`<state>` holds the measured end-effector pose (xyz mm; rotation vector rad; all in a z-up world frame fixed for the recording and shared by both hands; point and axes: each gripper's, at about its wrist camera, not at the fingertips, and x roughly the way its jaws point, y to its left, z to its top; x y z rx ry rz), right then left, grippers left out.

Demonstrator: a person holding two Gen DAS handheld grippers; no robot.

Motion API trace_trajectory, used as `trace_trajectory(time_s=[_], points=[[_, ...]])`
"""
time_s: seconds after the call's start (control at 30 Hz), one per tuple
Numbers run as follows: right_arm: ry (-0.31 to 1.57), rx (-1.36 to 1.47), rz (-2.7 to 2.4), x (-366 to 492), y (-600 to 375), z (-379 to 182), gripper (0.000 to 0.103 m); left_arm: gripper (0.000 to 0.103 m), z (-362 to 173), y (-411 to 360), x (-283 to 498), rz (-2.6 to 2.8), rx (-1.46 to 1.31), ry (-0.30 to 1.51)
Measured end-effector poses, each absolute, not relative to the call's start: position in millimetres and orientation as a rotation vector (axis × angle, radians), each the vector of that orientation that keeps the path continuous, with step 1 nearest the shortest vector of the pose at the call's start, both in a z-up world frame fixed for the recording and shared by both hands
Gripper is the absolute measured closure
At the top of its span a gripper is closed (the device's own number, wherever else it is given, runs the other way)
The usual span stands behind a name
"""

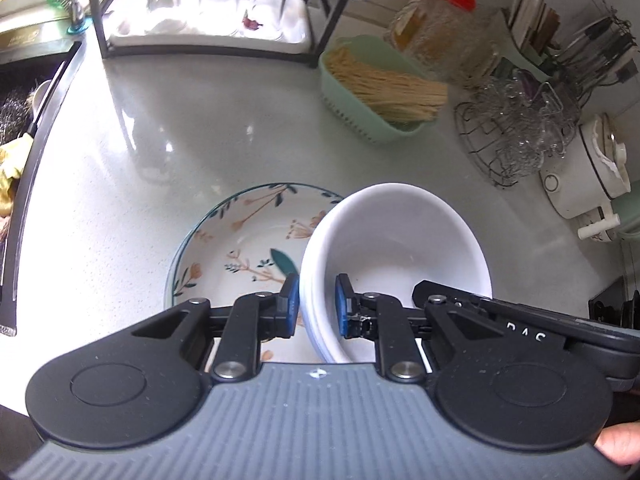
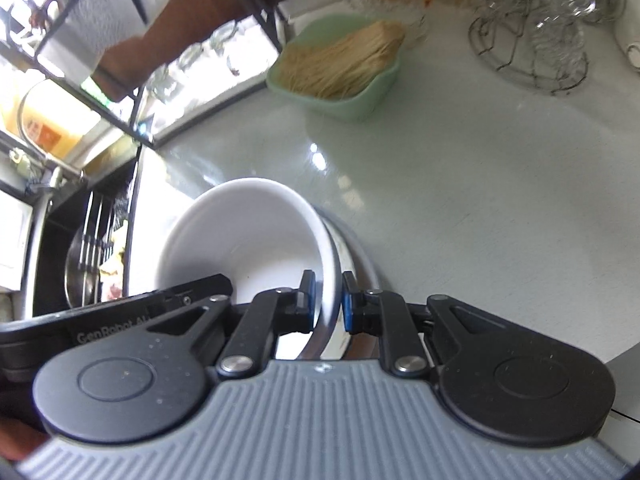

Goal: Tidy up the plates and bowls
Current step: 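Lower the bowl stack onto the center of the floral plates, then open both grippers to release the bowl stack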

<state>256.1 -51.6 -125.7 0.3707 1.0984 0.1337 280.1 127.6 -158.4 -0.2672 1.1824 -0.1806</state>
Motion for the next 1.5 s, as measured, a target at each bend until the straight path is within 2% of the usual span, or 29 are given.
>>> trace_trajectory(time_s=[0.43, 1.17, 1.23, 1.3, 1.37, 1.5], points=[[1.15, 0.283, 0.179, 272.5, -25.0, -140.4, 0.084, 0.082, -175.4, 138.2, 288.8, -0.144, -0.232, 1.17], [1.187, 0.29, 0.17, 270.5, -17.9, -155.9, 0.083, 0.081, -194.6, 153.0, 296.3, -0.17, -0.242, 1.248], [1.18, 0.281, 0.171, 270.3, -17.6, -153.1, 0.083, 0.075, -191.9, 155.4, 295.9, -0.166, -0.252, 1.246], [1.158, 0.269, 0.172, 269.2, -17.7, -147.4, 0.075, 0.051, -186.0, 159.0, 296.0, -0.152, -0.259, 1.228], [1.135, 0.278, 0.186, 269.1, -20.5, -140.5, 0.066, 0.047, -177.8, 163.5, 294.6, -0.133, -0.265, 1.201], [1.061, 0.26, 0.221, 264.0, -27.4, -120.2, 0.068, 0.047, -156.5, 170.4, 288.4, -0.089, -0.285, 1.144]])
